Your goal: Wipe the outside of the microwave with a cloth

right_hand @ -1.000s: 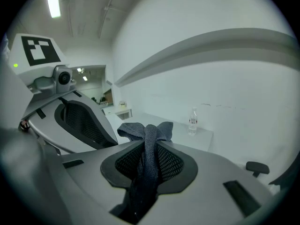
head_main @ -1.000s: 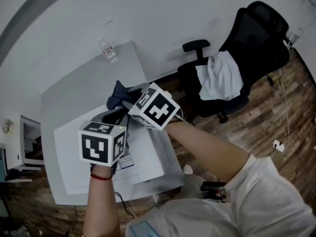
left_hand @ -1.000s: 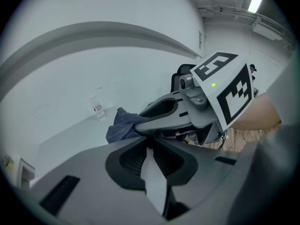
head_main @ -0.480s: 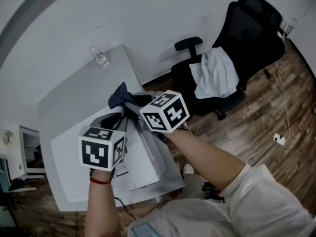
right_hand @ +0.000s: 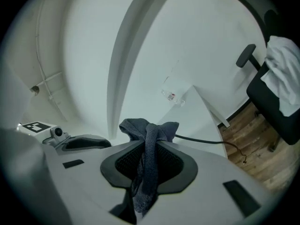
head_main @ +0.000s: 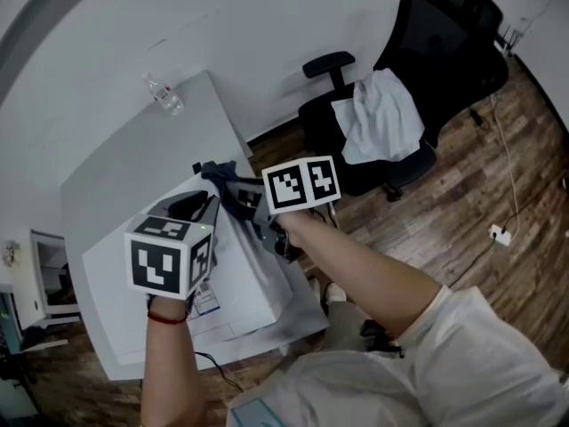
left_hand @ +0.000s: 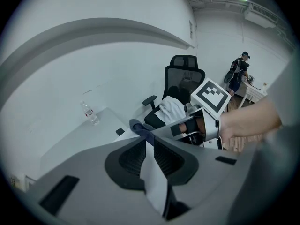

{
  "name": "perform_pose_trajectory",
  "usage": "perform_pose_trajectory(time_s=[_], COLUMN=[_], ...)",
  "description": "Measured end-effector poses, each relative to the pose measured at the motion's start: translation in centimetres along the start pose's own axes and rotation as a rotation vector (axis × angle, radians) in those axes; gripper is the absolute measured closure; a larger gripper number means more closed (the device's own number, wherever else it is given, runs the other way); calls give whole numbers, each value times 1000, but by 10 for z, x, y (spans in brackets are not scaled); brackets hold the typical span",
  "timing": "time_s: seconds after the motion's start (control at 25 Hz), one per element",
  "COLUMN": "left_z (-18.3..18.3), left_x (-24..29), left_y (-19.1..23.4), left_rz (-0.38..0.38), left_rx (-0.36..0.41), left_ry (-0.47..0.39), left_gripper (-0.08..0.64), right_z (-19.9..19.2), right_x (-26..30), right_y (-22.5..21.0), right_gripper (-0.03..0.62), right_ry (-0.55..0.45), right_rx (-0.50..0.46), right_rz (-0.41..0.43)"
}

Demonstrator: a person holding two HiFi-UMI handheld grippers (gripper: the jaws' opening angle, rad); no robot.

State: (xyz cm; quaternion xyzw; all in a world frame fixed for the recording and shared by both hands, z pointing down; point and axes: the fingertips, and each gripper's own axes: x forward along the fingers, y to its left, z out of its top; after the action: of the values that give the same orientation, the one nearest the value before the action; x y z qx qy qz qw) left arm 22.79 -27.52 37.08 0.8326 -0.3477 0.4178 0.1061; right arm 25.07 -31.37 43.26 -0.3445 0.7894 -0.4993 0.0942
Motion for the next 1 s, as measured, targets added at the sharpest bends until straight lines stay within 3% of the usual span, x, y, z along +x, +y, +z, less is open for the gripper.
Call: perform_pose_trajectory(time_s=[0.24, 1.0], left_z=[-4, -11], left_x=[6, 5], left_y=[-11, -34], left_rz=[-21, -73], left_rx=[4, 19], left_ry=[15, 11], left_gripper=[508, 508], right_z=[-4, -47], right_x=[4, -30], right_y=[5, 17], right_gripper=[500, 502], right_ry=[124, 164], right_rx=[-91, -69], right_rz=[14, 73])
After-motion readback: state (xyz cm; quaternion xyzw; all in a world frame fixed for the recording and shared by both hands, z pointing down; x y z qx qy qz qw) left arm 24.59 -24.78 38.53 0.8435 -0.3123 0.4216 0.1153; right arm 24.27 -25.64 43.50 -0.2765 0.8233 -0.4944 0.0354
